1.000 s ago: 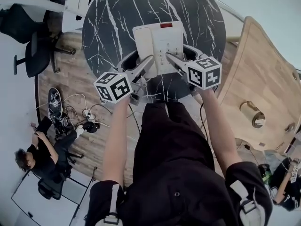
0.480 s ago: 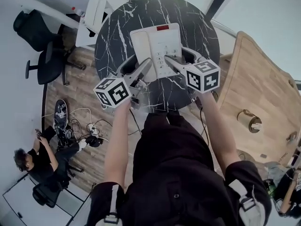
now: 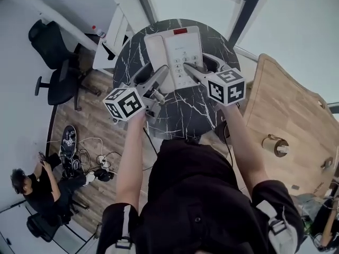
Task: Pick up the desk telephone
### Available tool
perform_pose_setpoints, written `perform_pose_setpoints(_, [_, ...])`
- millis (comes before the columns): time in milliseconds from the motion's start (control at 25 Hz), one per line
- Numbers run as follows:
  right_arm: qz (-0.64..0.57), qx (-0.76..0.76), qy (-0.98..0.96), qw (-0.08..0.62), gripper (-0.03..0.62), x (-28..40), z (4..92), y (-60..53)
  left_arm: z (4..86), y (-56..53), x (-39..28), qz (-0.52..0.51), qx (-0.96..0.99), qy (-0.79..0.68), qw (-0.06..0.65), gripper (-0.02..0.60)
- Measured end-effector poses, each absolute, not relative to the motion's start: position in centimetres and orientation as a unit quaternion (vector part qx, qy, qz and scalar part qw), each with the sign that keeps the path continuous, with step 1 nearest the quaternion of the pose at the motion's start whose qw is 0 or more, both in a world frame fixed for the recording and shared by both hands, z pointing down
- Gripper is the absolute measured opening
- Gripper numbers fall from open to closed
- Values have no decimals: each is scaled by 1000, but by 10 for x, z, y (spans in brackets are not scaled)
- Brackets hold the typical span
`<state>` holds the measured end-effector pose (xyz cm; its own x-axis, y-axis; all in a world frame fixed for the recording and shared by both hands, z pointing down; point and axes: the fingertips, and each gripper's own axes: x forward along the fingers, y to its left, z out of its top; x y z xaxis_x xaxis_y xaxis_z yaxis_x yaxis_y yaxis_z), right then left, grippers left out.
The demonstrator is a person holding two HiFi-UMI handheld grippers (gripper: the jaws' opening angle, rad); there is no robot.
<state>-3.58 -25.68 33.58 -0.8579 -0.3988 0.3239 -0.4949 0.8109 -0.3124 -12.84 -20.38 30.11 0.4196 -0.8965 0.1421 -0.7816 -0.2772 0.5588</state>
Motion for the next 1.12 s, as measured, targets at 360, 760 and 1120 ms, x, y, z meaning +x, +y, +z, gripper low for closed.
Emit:
perform_pose_setpoints(360, [151,243,-954,89,301,-35,289,-271,257,-216,-127,-110,811,-522,239,302])
perform_pose_setpoints(760, [117,239,-960,91,298,-40,263,-267,237,-209,-133,-129,812,-522,228,302])
perform_pose_setpoints(1120, [128,245,-958,76,293,-34,264,-261,235,-205,-127,-112,816,-521,223,302])
